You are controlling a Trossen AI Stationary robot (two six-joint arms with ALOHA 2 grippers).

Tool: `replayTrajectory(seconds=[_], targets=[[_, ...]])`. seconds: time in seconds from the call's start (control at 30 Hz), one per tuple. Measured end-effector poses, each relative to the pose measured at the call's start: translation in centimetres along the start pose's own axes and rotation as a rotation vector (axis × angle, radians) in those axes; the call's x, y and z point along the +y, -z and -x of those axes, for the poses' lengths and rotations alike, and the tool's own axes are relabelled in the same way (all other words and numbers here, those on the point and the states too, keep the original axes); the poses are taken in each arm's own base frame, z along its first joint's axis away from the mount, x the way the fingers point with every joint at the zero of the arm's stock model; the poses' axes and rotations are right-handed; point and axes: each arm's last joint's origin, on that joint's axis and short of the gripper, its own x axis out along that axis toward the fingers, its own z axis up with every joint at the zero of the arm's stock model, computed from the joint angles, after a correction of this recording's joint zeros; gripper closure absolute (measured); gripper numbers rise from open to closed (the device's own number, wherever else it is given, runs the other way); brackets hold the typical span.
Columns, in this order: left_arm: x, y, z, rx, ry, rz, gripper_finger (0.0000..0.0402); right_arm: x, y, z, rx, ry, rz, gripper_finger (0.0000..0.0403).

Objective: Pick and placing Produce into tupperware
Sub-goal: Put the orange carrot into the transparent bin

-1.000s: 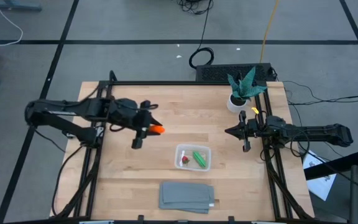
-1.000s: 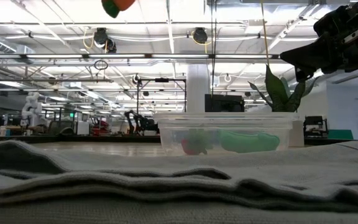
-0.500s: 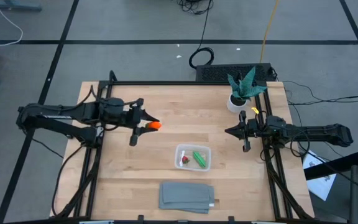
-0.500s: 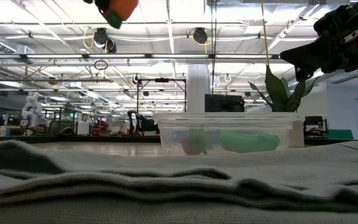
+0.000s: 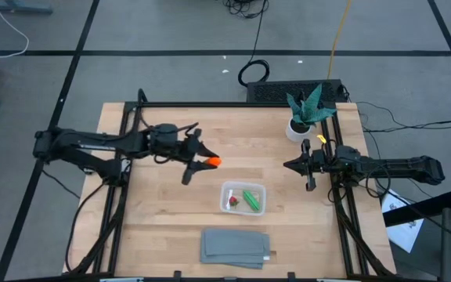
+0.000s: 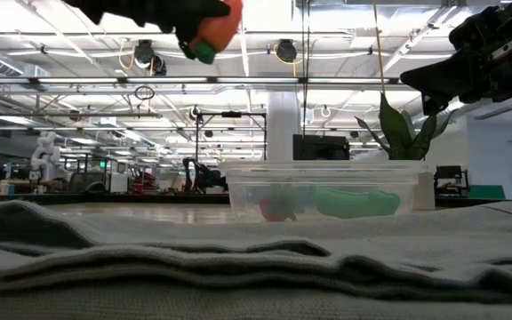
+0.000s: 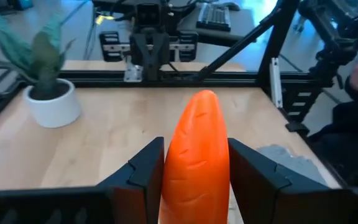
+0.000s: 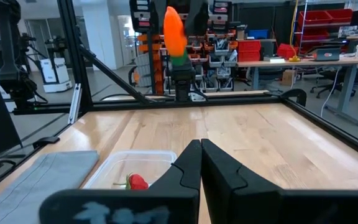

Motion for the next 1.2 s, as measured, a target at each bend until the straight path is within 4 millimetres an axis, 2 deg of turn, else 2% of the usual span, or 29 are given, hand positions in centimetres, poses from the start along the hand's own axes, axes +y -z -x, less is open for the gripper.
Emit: replayTrajectory(seconds=[0.27,0.7,0.8,1.0,1.2], targets=[[1.2,1.1,-2.9,0.018,0.069,0.042,0.0252,0.0,0.0,0.0,0.003,0.0,0.002,0.0403],[2.5,5.0,-8.0,0.069,0.128,0.136,0.0252,0.0,0.0,0.0,0.003,0.0,0.009,0.0403],[2.8,5.1,-9.0,0.094,0.133,0.149,0.0252,0.0,0.0,0.0,0.003,0.0,0.01,0.0403],[2.8,4.2,-12.1,0.187,0.154,0.141,0.0252,0.0,0.0,0.0,0.004,0.0,0.01,0.0403],[2.9,3.6,-13.9,0.321,0.161,0.155,0.0252,0.0,0.1,0.0,0.01,0.0,0.009,0.0403]])
